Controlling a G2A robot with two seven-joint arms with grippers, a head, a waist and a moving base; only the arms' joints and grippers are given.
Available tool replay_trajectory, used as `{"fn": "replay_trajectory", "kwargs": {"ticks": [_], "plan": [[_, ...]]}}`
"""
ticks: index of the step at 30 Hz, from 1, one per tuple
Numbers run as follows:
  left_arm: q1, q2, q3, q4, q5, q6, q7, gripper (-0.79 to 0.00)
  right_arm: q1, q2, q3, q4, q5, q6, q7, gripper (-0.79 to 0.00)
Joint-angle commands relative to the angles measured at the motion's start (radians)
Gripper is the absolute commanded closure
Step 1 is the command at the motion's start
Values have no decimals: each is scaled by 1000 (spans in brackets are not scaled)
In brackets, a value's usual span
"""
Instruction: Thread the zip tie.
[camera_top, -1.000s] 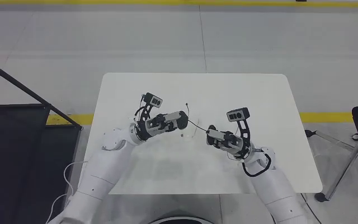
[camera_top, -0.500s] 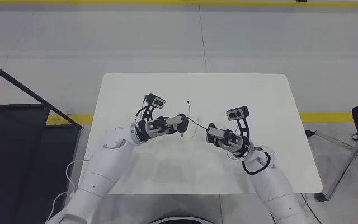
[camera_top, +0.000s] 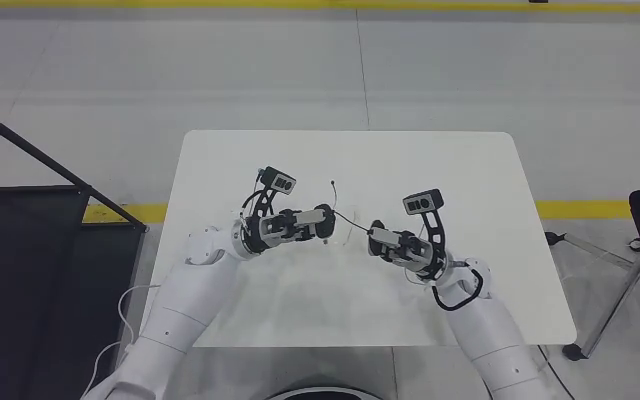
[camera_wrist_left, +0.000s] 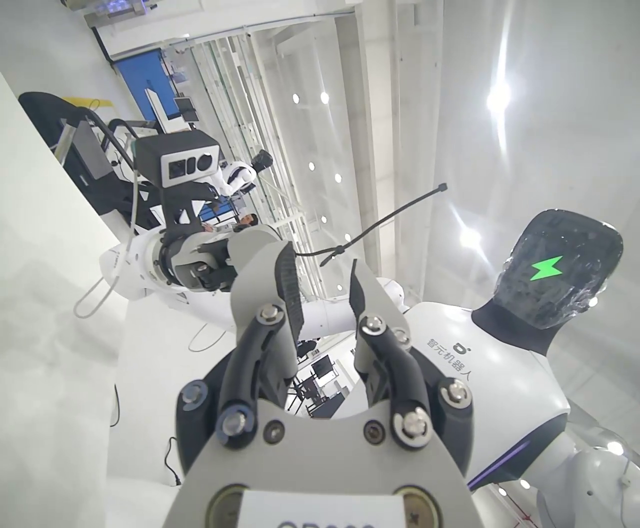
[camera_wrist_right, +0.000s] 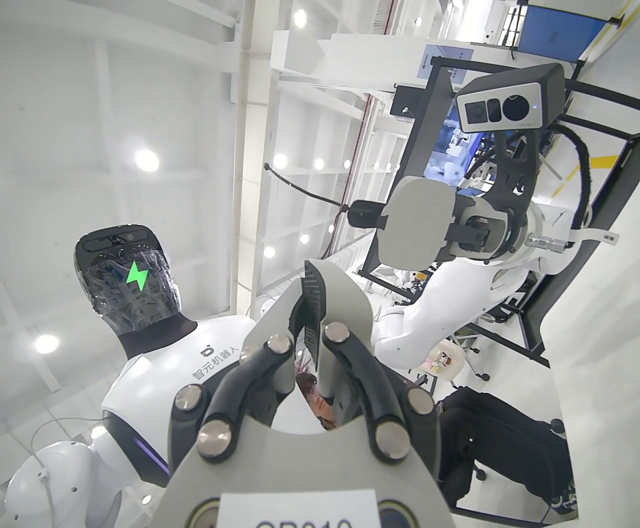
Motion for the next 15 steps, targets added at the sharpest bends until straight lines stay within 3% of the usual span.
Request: {"fn": "replay_trajectory", "kwargs": {"ticks": [1,15], "plan": [[-1,0,2,0,2,-1,1,-292,1,-1,0,2,-2,1,1,0],[2,-2,1,-1,-14,-8,7,-191,3,-6,6,6,-7,10,10,0]]}}
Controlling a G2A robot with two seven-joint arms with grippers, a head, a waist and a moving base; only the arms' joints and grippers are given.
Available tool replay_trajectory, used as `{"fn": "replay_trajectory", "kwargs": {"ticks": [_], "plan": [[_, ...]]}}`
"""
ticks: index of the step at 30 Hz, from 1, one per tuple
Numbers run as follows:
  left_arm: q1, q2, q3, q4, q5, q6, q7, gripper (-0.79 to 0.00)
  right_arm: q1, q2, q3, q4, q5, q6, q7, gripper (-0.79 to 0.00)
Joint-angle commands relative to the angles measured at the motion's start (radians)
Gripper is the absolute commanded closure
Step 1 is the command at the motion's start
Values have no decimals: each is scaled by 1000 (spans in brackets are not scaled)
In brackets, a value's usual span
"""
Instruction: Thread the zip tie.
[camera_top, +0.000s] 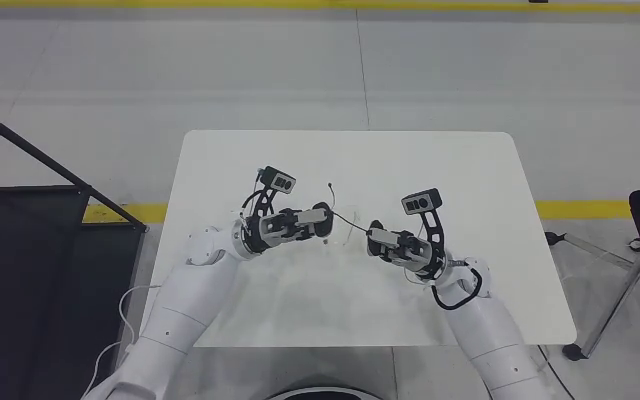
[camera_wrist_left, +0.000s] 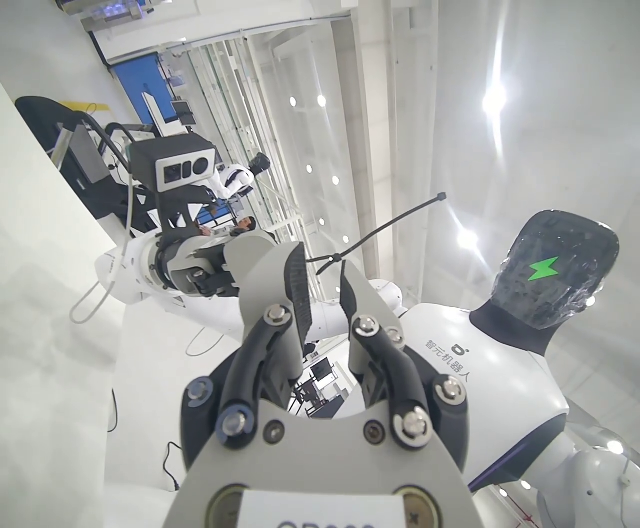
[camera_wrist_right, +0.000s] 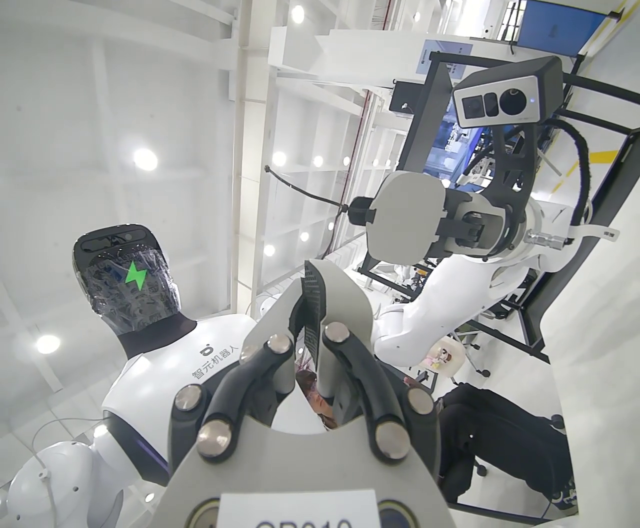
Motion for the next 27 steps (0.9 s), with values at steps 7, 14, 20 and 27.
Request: {"fn": "replay_trajectory", "kwargs": {"ticks": [7,14,20,27], "plan": [[2,0,-1,-4,-5,0,0,-111,0,-2,3,1,-5,5,5,0],[4,0,-3,-7,-8,2,-2,-55,0,-5,3,4,-10,8,8,0],[9,0,-8,-14,-12,2,-2,0,0,-6,5,6,-13,9,9,0],[13,1,-13,-18,-2,-5,5,0,-8,-6,22,-7,-2,2,2,0]]}}
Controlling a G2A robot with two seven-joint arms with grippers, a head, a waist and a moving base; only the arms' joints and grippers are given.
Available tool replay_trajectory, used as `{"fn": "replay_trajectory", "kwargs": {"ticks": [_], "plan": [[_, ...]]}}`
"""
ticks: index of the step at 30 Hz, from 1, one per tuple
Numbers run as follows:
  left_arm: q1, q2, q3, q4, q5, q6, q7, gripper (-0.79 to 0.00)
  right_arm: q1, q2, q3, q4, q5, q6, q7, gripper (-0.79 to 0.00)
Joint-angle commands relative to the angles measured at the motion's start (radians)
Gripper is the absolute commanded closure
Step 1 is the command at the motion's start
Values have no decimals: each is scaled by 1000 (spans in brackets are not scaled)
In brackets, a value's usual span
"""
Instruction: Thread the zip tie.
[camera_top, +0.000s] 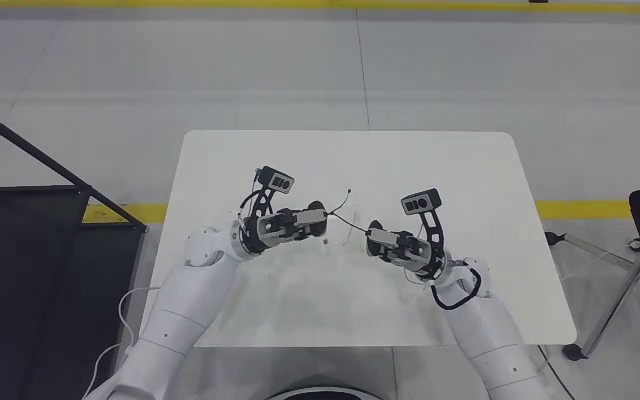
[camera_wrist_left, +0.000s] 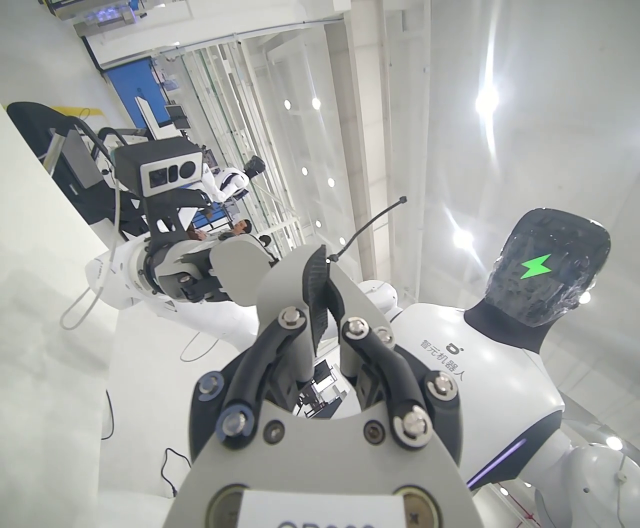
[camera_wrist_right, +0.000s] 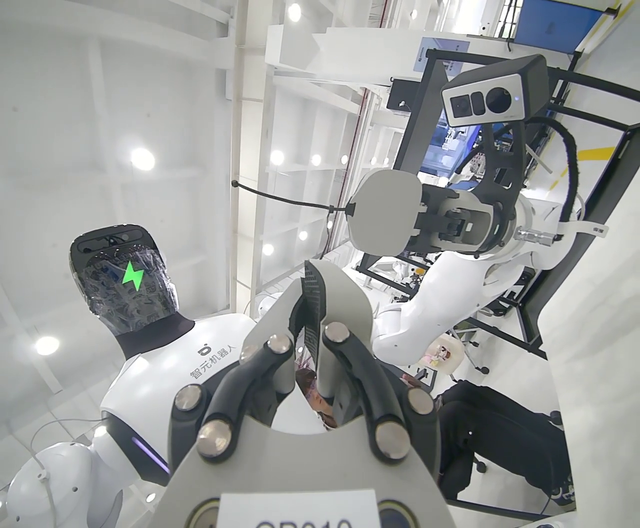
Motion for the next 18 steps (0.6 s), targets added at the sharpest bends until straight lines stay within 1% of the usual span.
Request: {"fn": "replay_trajectory", "kwargs": {"ticks": [1,12,18], "plan": [[2,1,-2,-1,8,-4,4,0,-9,2,13,-13,10,1,2,0],[9,5,-11,3,60,-31,31,0,-38,6,61,-91,43,15,15,0],[10,9,-14,10,78,-34,34,0,-44,7,89,-124,91,41,41,0]]}}
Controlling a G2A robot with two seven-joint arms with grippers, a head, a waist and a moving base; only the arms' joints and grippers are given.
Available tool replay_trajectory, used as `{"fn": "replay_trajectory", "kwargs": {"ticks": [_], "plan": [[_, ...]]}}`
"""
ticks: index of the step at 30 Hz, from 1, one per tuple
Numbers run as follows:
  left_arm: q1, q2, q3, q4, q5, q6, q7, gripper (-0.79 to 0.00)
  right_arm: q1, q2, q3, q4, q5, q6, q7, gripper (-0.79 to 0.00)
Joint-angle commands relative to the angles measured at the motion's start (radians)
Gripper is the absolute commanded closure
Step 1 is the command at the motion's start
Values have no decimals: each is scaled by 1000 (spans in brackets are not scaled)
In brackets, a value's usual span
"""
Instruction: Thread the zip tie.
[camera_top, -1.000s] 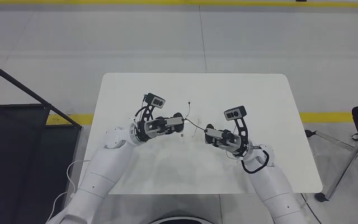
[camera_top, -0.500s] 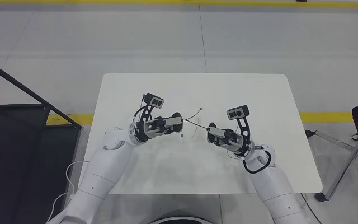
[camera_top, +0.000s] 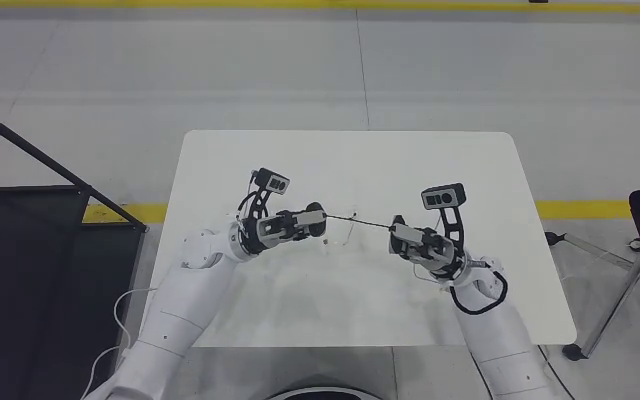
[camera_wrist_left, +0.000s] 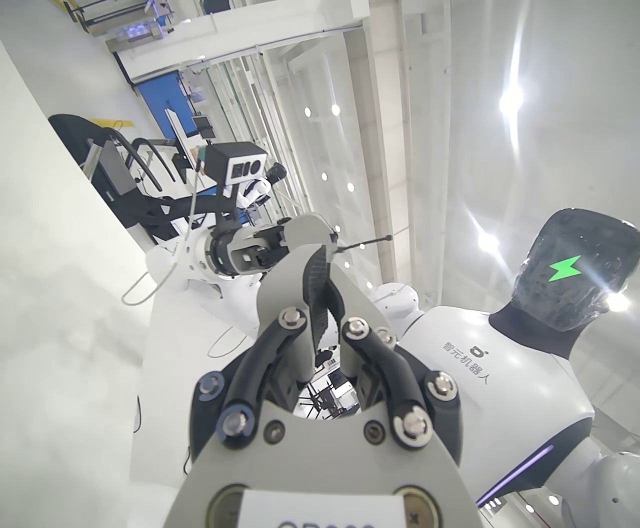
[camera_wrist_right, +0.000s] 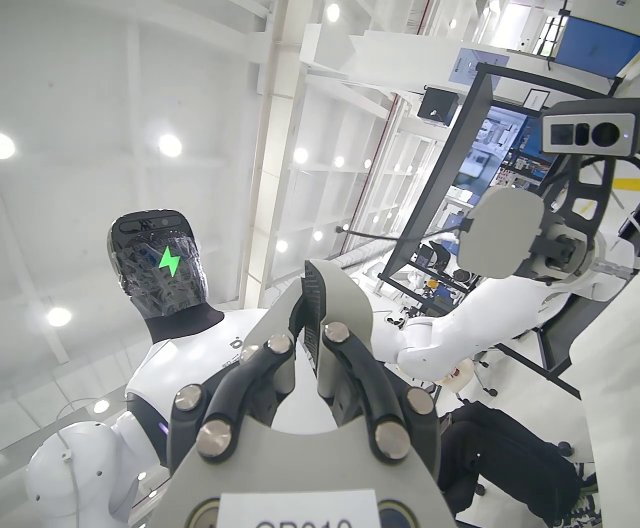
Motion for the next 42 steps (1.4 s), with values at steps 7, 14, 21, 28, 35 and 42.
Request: {"fn": "replay_trajectory", "kwargs": {"ticks": [7,14,21,28,35,42], "plan": [[4,6,-7,5,17,-1,1,0,-19,0,31,-46,24,16,16,0],[7,10,-10,8,16,-1,1,0,-22,-4,33,-59,26,16,16,0],[4,11,-5,16,10,-1,1,0,-28,-7,41,-73,34,20,20,0],[0,12,0,18,11,-4,4,0,-19,-8,33,-52,-1,39,36,0],[4,16,-10,18,34,-37,37,-785,1,-6,22,-31,-97,42,-9,0],[43,27,-72,-8,86,-118,135,-785,-44,10,59,-97,-320,-44,-90,0]]}}
